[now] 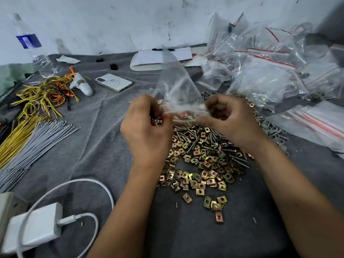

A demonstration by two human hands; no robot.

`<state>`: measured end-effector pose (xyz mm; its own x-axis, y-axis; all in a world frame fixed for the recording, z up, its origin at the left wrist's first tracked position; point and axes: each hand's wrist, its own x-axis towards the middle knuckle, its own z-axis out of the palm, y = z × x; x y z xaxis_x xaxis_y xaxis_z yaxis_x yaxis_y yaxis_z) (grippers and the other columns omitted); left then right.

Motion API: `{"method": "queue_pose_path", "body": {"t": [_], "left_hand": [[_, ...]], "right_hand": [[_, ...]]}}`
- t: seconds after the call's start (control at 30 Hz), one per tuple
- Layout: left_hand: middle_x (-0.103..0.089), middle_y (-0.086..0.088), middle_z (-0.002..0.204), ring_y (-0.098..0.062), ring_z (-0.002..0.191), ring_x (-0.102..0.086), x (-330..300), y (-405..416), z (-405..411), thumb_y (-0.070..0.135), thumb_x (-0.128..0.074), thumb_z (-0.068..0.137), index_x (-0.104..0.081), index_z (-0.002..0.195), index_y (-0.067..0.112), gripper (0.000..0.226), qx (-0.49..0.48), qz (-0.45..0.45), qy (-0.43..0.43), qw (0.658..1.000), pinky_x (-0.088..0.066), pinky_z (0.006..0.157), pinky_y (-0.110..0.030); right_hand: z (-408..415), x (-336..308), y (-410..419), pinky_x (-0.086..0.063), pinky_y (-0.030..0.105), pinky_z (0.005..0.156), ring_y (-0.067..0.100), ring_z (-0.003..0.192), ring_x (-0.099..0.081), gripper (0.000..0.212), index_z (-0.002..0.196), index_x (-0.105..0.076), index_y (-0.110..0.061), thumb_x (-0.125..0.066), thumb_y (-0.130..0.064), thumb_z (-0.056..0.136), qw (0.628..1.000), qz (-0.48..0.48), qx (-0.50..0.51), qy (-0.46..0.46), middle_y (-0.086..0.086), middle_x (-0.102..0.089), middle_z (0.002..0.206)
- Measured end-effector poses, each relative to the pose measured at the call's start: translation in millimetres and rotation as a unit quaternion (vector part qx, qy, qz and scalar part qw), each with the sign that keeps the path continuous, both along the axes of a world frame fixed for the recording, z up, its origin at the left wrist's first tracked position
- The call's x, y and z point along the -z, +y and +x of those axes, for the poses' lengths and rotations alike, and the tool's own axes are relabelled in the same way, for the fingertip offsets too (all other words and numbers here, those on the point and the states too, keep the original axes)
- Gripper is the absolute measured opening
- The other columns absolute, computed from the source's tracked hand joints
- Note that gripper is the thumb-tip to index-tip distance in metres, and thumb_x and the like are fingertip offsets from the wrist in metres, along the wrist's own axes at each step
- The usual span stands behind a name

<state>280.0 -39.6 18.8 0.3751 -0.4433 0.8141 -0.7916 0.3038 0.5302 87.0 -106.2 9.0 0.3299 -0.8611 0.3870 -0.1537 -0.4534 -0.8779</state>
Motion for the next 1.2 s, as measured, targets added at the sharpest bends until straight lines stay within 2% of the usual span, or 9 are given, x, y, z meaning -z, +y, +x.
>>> {"method": "queue_pose_path", "body": {"t": [0.07, 0.13, 0.23, 0.37, 0.53, 0.77, 1.0, 1.13, 1.2], "left_hand": [[-0.058, -0.013, 0.077, -0.033, 0.068, -0.054, -2, 0, 6, -0.007, -0.069, 0.074, -0.059, 0.077, 0.000, 0.013, -0.049, -0.080, -0.025, 0.995, -0.046, 0.056, -0.046], [-0.061, -0.016, 0.081, -0.035, 0.075, -0.056, -2, -2, 7, -0.007, -0.069, 0.075, -0.063, 0.079, -0.001, 0.010, -0.082, -0.081, -0.064, 0.991, -0.044, 0.065, -0.043], [-0.065, -0.008, 0.091, -0.031, 0.092, -0.055, 3, -5, 1, 0.000, -0.070, 0.077, -0.067, 0.089, 0.007, 0.015, -0.060, 0.105, -0.108, 0.987, -0.041, 0.070, -0.034], [-0.065, -0.003, 0.092, -0.027, 0.094, -0.055, 13, -9, -5, 0.008, -0.064, 0.086, -0.066, 0.091, 0.011, 0.007, 0.003, 0.275, -0.126, 0.953, -0.051, 0.076, -0.045], [-0.067, -0.004, 0.087, -0.027, 0.089, -0.057, 11, -7, -2, 0.015, -0.070, 0.086, -0.071, 0.085, 0.011, 0.005, -0.001, 0.259, -0.094, 0.961, -0.049, 0.072, -0.040], [-0.063, -0.003, 0.076, -0.020, 0.069, -0.055, 10, -9, -4, 0.015, -0.062, 0.096, -0.072, 0.077, 0.007, 0.023, 0.045, 0.256, -0.031, 0.965, -0.042, 0.063, -0.035], [-0.055, -0.004, 0.068, -0.016, 0.065, -0.048, 17, -13, -6, 0.015, -0.065, 0.097, -0.062, 0.064, 0.010, 0.034, 0.058, 0.236, 0.012, 0.970, -0.029, 0.063, -0.033], [-0.071, 0.003, 0.073, -0.007, 0.063, -0.062, 17, -12, -10, 0.017, -0.075, 0.092, -0.077, 0.094, 0.012, 0.006, 0.085, 0.202, 0.024, 0.975, -0.049, 0.061, -0.022], [-0.065, 0.011, 0.069, -0.002, 0.060, -0.061, 16, -11, -12, 0.018, -0.077, 0.090, -0.073, 0.090, 0.015, 0.006, 0.096, 0.186, 0.050, 0.977, -0.045, 0.057, -0.011]], "right_hand": [[-6, -2, 0, -0.052, 0.023, 0.061, 0.014, 0.070, -0.066, 0.036, 0.092, -0.071, -0.023, -0.079, -0.056, 0.080, 0.999, -0.024, 0.024, 0.040, -0.002, -0.071, 0.080], [-12, 2, -4, -0.048, 0.028, 0.057, 0.010, 0.062, -0.061, 0.034, 0.085, -0.071, -0.024, -0.071, -0.057, 0.088, 0.971, -0.076, 0.117, 0.194, -0.006, -0.065, 0.069], [-15, 3, -6, -0.043, 0.028, 0.062, 0.009, 0.069, -0.059, 0.031, 0.083, -0.069, -0.028, -0.074, -0.058, 0.085, 0.901, -0.085, 0.166, 0.391, -0.012, -0.061, 0.074], [-11, 1, -6, -0.039, 0.030, 0.075, 0.015, 0.090, -0.053, 0.032, 0.090, -0.073, -0.028, -0.075, -0.059, 0.083, 0.875, -0.103, 0.127, 0.457, -0.008, -0.056, 0.088], [-5, 5, -6, -0.047, 0.034, 0.079, 0.017, 0.092, -0.055, 0.023, 0.092, -0.071, -0.023, -0.077, -0.045, 0.087, 0.904, -0.098, 0.121, 0.399, -0.004, -0.057, 0.094], [-7, 4, -5, -0.041, 0.015, 0.054, 0.000, 0.060, -0.060, 0.021, 0.085, -0.078, -0.021, -0.078, -0.042, 0.086, 0.955, -0.092, 0.174, 0.224, -0.017, -0.064, 0.071], [10, -4, 11, -0.051, 0.009, 0.068, -0.007, 0.073, -0.066, 0.017, 0.109, -0.078, -0.011, -0.074, -0.017, 0.094, 0.961, -0.213, 0.138, 0.107, -0.012, -0.071, 0.089], [23, -1, 20, -0.056, 0.013, 0.070, -0.001, 0.076, -0.071, 0.016, 0.100, -0.072, -0.008, -0.081, -0.015, 0.088, 0.966, -0.219, 0.090, 0.100, -0.003, -0.074, 0.087], [24, 0, 19, -0.052, 0.009, 0.067, -0.001, 0.070, -0.066, 0.016, 0.090, -0.071, -0.010, -0.085, -0.016, 0.084, 0.960, -0.223, 0.092, 0.141, -0.005, -0.071, 0.080]]}}
